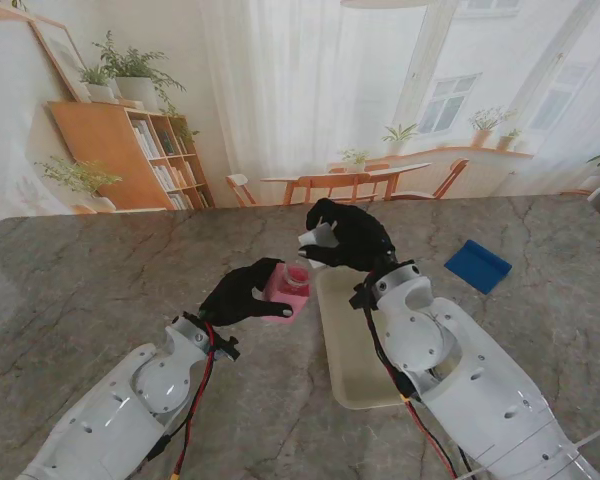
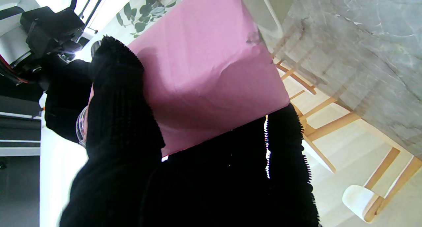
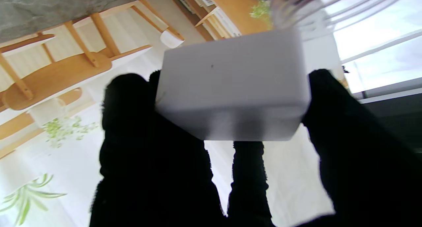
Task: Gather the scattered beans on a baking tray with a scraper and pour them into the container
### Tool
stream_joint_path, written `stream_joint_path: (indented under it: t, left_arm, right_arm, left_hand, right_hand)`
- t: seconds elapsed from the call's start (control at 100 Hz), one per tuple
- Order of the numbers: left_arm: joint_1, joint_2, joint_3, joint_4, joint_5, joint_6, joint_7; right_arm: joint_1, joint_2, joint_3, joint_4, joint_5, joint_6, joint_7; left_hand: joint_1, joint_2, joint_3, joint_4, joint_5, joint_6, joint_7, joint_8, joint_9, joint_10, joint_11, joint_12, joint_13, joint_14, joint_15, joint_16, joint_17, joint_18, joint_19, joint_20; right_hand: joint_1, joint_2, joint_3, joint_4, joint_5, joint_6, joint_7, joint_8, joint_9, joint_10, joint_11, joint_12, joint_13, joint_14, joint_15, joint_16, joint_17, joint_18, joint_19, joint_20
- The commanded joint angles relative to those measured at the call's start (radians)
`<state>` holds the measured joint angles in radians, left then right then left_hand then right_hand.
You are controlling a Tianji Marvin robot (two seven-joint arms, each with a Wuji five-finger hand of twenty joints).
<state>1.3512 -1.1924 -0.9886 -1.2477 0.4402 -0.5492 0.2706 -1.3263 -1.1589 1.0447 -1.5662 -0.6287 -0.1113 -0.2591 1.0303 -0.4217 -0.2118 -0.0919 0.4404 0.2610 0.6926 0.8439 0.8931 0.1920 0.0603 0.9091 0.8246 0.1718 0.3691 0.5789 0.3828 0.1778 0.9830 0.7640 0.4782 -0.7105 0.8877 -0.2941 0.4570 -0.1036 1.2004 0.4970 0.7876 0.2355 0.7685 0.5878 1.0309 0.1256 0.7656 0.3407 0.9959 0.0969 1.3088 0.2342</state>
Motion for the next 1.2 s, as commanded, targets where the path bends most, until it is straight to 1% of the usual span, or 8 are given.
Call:
stream_joint_path:
  t: [0.0,0.11,0.3,0.53,0.76,0.97,1.06,1.19]
  left_arm:
    - [-0.001,-0.001,0.002,-0.007,0.004,0.001,0.001]
    - [-0.001,0.003,0.001,-0.010,0.022,0.002,0.001]
    - [-0.005,0.005,0.001,-0.007,0.025,0.008,-0.004]
    - [-0.003,0.008,-0.005,-0.009,0.031,0.022,-0.007]
    - [0.003,0.008,-0.011,-0.016,0.033,0.030,-0.005]
    - [0.005,0.008,-0.009,-0.020,0.043,0.020,0.003]
    - [0.005,0.007,-0.009,-0.021,0.046,0.016,0.007]
    - [0.006,0.007,-0.010,-0.022,0.049,0.013,0.012]
  right_arm:
    - [0.003,-0.005,-0.010,0.001,-0.005,-0.013,0.014]
    - [0.006,-0.005,-0.019,0.001,-0.003,-0.033,0.019]
    - [0.000,0.001,-0.022,-0.006,-0.006,-0.061,0.038]
    - [-0.016,0.016,-0.003,-0.016,-0.031,-0.107,0.074]
    - [-0.024,0.022,-0.003,-0.021,-0.050,-0.145,0.080]
    - [-0.003,0.024,-0.026,-0.004,-0.060,-0.182,0.085]
    - [0.012,0.025,-0.036,0.013,-0.083,-0.202,0.072]
    - [0.024,0.028,-0.045,0.023,-0.096,-0.222,0.075]
  left_hand:
    - [0.260,0.143,0.230,0.048,0.093,-0.224,0.195,0.022,0.159,-0.198,0.164,0.087,0.033,-0.060,0.043,0.021,-0.001,0.007,0.020,0.020]
    - [0.260,0.144,0.229,0.048,0.093,-0.224,0.197,0.021,0.160,-0.199,0.165,0.087,0.034,-0.062,0.044,0.021,0.000,0.006,0.020,0.020]
    - [0.260,0.144,0.229,0.048,0.092,-0.224,0.199,0.018,0.158,-0.199,0.165,0.087,0.033,-0.061,0.044,0.022,0.000,0.007,0.020,0.020]
    - [0.261,0.145,0.229,0.047,0.090,-0.224,0.203,0.014,0.158,-0.198,0.166,0.087,0.033,-0.062,0.045,0.022,0.000,0.008,0.021,0.020]
    - [0.261,0.145,0.228,0.047,0.088,-0.222,0.206,0.009,0.157,-0.198,0.167,0.087,0.032,-0.062,0.046,0.023,-0.001,0.006,0.022,0.021]
    - [0.261,0.145,0.229,0.048,0.089,-0.224,0.209,0.006,0.158,-0.199,0.167,0.087,0.031,-0.061,0.047,0.023,-0.002,0.005,0.021,0.020]
    - [0.260,0.146,0.229,0.048,0.089,-0.226,0.209,0.005,0.158,-0.199,0.167,0.086,0.031,-0.063,0.047,0.023,-0.002,0.002,0.020,0.019]
    - [0.260,0.143,0.227,0.047,0.090,-0.226,0.210,0.003,0.159,-0.199,0.167,0.086,0.031,-0.061,0.046,0.023,-0.002,0.004,0.020,0.019]
  right_hand:
    - [0.365,0.062,0.183,0.037,0.031,-0.028,0.042,-0.003,0.089,-0.173,0.085,0.028,0.094,-0.159,0.048,0.040,0.031,-0.176,-0.008,0.005]
    - [0.363,0.061,0.185,0.037,0.030,-0.029,0.041,-0.003,0.090,-0.173,0.083,0.029,0.095,-0.159,0.046,0.041,0.032,-0.177,-0.009,0.007]
    - [0.361,0.058,0.187,0.036,0.032,-0.030,0.041,-0.003,0.092,-0.174,0.082,0.030,0.098,-0.160,0.043,0.043,0.034,-0.178,-0.009,0.009]
    - [0.359,0.056,0.190,0.035,0.037,-0.034,0.040,-0.002,0.096,-0.177,0.078,0.030,0.102,-0.162,0.039,0.047,0.037,-0.181,-0.008,0.013]
    - [0.357,0.054,0.191,0.034,0.039,-0.040,0.038,-0.001,0.100,-0.181,0.075,0.032,0.103,-0.164,0.038,0.050,0.037,-0.181,-0.009,0.015]
    - [0.357,0.055,0.193,0.034,0.040,-0.045,0.036,0.000,0.103,-0.187,0.069,0.036,0.103,-0.166,0.034,0.055,0.037,-0.181,-0.010,0.018]
    - [0.355,0.056,0.193,0.033,0.042,-0.056,0.034,0.001,0.104,-0.196,0.065,0.039,0.101,-0.167,0.033,0.058,0.036,-0.181,-0.011,0.019]
    - [0.354,0.056,0.194,0.032,0.044,-0.062,0.029,-0.002,0.108,-0.199,0.058,0.042,0.098,-0.169,0.031,0.062,0.029,-0.174,-0.013,0.021]
